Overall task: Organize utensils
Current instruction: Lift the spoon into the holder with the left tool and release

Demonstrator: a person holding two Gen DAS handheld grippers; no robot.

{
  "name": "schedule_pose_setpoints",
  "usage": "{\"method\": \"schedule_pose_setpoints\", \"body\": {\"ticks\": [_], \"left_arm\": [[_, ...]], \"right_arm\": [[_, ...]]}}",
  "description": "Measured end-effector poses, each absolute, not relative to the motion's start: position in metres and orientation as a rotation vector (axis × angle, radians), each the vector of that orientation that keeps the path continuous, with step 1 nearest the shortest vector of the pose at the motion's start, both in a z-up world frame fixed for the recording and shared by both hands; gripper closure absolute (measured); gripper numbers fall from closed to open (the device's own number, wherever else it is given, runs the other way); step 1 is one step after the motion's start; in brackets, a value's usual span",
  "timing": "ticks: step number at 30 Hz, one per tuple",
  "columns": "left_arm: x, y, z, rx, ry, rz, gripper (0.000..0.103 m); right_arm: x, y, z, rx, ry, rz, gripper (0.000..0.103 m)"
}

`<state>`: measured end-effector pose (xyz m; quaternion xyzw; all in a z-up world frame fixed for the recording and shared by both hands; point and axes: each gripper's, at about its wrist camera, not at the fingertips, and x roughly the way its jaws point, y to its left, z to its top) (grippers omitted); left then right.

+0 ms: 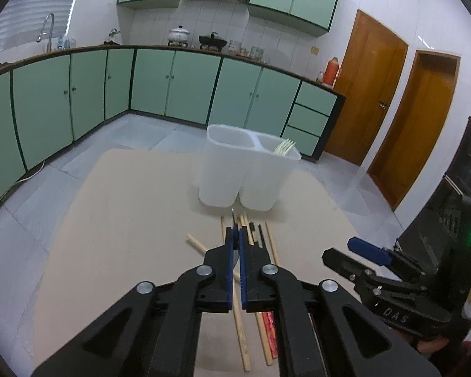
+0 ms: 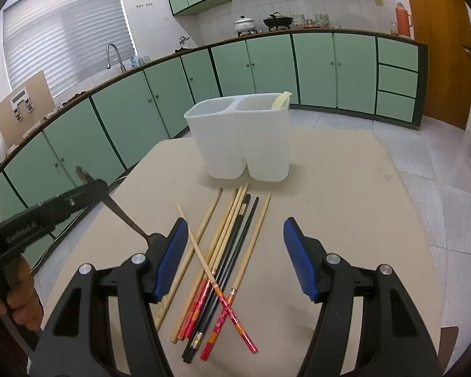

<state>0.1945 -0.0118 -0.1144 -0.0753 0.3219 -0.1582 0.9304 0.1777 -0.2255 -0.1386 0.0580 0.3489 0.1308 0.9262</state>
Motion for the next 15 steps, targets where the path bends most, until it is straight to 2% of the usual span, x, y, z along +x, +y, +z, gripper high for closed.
{"method": "schedule_pose_setpoints", "body": {"ticks": [15], "left_arm": [[0.203, -0.022, -0.07, -0.098, 0.548, -0.322, 0.1]], "right_arm": [[0.193, -0.227, -0.122, 0.119, 0.675, 0.252, 0.041]]}}
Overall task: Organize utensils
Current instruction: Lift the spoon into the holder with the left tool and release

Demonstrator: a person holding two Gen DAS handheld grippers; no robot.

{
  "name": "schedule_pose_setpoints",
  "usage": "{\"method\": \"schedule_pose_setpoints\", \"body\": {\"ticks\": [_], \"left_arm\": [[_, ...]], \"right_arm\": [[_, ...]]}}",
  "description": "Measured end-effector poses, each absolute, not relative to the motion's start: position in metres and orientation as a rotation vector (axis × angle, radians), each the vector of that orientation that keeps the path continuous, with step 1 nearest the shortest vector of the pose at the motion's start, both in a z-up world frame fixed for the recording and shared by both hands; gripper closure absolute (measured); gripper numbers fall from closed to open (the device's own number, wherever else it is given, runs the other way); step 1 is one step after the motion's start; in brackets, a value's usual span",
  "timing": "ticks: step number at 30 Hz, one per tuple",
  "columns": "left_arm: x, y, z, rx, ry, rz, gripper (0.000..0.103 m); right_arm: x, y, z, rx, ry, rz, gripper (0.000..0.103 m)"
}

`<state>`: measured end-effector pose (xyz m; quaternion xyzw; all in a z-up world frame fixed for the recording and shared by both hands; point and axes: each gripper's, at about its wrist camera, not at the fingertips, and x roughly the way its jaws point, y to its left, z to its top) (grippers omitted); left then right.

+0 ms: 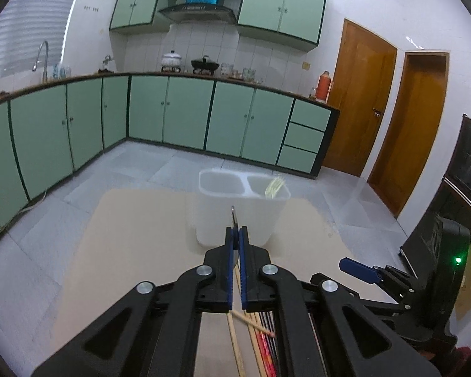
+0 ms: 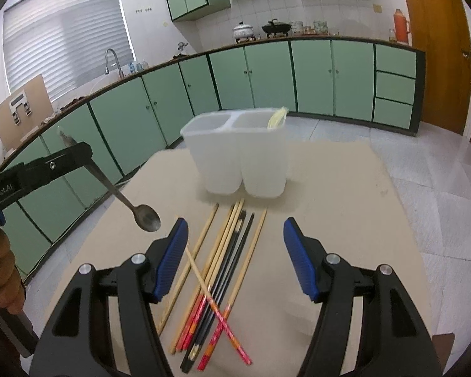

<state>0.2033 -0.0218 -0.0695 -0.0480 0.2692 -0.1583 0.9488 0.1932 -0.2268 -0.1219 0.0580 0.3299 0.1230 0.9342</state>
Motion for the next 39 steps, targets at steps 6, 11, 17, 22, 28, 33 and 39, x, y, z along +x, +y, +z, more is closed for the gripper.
{"method": "schedule_pose_setpoints", "body": {"ticks": [6, 11, 17, 22, 28, 33, 39], "left_arm": [[0.226, -0.029, -0.044, -0.077, 0.49, -0.338, 0.1], [0.25, -0.033, -0.027, -0.083, 0.45, -0.34, 0.1], [0.285, -0.04, -0.014, -0.105, 0.417, -0.346, 0.1], [0.322, -0.047, -0.018, -0.116, 0.419, -0.348, 0.1], [0.353, -0.057, -0.05, -0.104, 0.49, -0.342, 0.1], [0.372, -0.063, -0.079, -0.071, 0.568, -0.33, 0.1], [0.365, -0.062, -0.089, -0.082, 0.607, -0.325, 0.087]], "right_arm": [[0.219, -0.231, -0.088, 0.105, 0.599, 0.227, 0.041], [0.249, -0.237, -0.064, 0.115, 0.552, 0.22, 0.041], [0.279, -0.243, -0.053, 0.114, 0.532, 0.215, 0.041], [0.292, -0.251, -0.057, 0.123, 0.535, 0.205, 0.041], [0.304, -0.26, -0.076, 0.139, 0.575, 0.187, 0.041], [0.306, -0.259, -0.088, 0.147, 0.601, 0.182, 0.041], [0.3, -0.262, -0.096, 0.152, 0.616, 0.175, 0.041]]}}
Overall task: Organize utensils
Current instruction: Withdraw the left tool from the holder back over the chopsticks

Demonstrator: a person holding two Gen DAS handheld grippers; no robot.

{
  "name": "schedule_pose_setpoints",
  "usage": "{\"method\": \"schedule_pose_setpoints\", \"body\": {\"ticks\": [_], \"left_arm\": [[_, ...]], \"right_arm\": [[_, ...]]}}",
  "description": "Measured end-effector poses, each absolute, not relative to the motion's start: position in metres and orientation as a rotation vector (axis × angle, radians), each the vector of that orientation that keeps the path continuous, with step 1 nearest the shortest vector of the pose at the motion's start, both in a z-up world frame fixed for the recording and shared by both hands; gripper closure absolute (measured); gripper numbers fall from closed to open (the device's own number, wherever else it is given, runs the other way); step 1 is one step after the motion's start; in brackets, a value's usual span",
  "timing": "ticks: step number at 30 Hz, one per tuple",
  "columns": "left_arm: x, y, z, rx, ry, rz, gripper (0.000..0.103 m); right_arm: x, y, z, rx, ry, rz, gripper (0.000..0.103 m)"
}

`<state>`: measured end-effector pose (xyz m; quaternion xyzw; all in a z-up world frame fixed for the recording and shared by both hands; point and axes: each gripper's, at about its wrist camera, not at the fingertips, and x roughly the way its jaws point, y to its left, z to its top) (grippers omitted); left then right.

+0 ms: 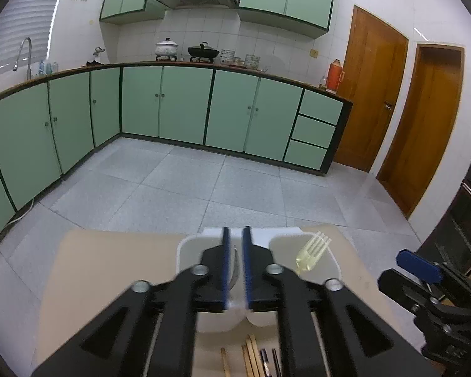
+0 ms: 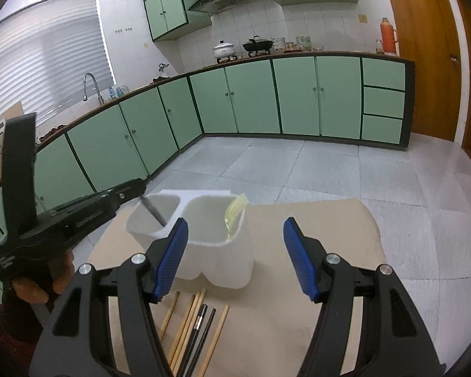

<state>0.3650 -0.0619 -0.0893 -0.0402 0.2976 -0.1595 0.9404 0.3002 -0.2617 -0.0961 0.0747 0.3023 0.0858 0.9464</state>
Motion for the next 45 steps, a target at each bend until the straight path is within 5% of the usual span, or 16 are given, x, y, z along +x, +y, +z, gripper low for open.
{"method": "schedule_pose_setpoints", "body": {"ticks": [5, 10, 19, 26, 45], "left_arm": [[0.337, -0.055, -0.087, -0.086, 0.604, -0.314, 0.081], [0.289, -0.046, -0.093, -0.089, 0.613, -0.295, 0.067], [0.219, -0.032, -0.132, -0.083, 0.717, -0.269, 0.043], [0.189, -0.021, -0.17, -0.067, 0.803, -0.239, 0.04], [0.144, -0.021, -0.204, 0.001, 0.843, -0.211, 0.039]], "right_arm": [[0.286, -0.263, -0.103, 0.156, 0.626, 0.174, 0.04], [0.262, -0.264, -0.114, 0.148, 0.654, 0.168, 0.028], [0.204, -0.257, -0.152, 0.107, 0.748, 0.179, 0.021], [0.165, -0.25, -0.179, 0.09, 0.808, 0.205, 0.021], [0.11, -0.227, -0.225, -0.022, 0.855, 0.29, 0.054]]}}
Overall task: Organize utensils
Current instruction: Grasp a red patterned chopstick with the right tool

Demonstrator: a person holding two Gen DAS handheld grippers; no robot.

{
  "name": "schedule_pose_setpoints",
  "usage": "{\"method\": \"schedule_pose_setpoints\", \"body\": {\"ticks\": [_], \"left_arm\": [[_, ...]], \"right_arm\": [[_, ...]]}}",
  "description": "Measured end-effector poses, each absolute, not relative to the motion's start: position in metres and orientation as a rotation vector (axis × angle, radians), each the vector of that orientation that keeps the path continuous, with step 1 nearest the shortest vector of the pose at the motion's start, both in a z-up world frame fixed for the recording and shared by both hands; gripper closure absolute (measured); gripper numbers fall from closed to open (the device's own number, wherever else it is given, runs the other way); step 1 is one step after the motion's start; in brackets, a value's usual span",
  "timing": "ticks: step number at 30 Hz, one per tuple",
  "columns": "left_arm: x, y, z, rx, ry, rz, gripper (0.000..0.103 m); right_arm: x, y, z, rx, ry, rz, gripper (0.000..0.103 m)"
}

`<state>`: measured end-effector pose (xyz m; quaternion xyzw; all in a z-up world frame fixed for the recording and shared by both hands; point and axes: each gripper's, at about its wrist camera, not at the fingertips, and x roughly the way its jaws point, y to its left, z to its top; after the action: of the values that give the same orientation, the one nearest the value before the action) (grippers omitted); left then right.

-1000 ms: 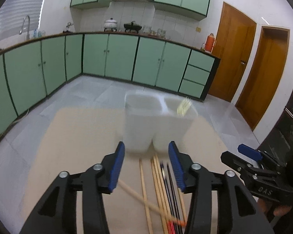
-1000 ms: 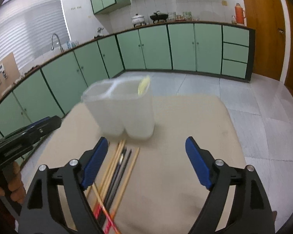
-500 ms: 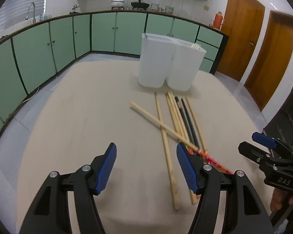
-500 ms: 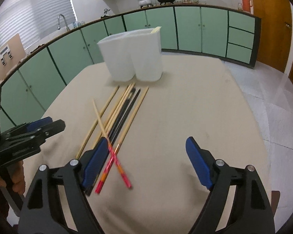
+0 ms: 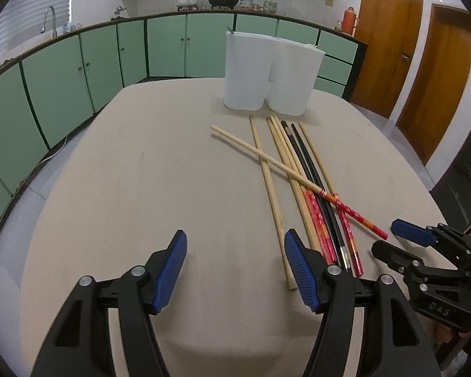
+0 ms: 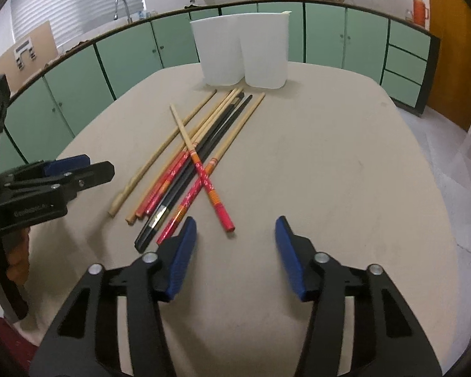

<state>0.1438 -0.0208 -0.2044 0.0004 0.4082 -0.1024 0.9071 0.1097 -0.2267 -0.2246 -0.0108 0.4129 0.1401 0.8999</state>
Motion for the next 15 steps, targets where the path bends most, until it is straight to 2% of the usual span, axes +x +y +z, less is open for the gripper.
{"method": "schedule_pose_setpoints", "body": {"ticks": [15], "left_arm": [[0.132, -0.02, -0.202, -0.001, 0.827, -0.214, 0.037]], "right_arm": [[0.117, -0.219, -0.225, -0.055, 0.855, 0.33, 0.092]]}}
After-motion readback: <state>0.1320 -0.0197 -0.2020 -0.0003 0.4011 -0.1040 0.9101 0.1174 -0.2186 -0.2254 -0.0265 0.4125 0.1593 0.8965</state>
